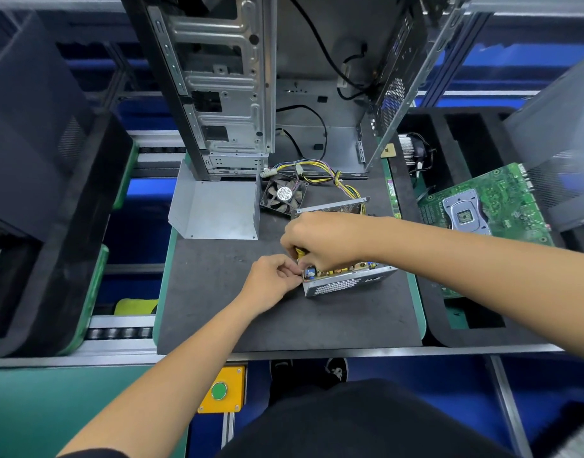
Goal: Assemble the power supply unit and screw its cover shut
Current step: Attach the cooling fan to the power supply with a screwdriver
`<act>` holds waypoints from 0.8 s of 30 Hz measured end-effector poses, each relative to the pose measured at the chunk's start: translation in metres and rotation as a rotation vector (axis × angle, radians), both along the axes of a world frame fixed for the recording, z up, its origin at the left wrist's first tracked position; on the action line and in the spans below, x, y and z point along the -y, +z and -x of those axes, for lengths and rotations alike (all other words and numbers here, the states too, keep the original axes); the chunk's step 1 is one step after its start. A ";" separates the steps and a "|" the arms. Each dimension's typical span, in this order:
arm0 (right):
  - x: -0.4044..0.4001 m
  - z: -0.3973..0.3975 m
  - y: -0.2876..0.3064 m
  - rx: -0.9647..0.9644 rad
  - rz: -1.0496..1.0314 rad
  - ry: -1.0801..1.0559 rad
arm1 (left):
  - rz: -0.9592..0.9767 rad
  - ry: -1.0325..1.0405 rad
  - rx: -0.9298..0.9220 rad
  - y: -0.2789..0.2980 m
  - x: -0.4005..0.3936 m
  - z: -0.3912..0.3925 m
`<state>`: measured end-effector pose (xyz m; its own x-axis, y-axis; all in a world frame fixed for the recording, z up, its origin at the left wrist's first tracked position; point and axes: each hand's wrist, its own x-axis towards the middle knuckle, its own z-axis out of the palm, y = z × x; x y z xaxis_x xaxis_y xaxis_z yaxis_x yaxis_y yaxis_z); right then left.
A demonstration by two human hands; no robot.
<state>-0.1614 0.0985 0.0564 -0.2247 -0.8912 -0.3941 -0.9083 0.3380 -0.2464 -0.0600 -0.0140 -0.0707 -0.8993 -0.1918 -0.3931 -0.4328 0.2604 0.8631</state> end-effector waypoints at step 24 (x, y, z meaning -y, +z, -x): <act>-0.005 -0.016 0.023 -0.271 -0.136 0.171 | 0.255 0.027 -0.112 -0.007 -0.025 -0.005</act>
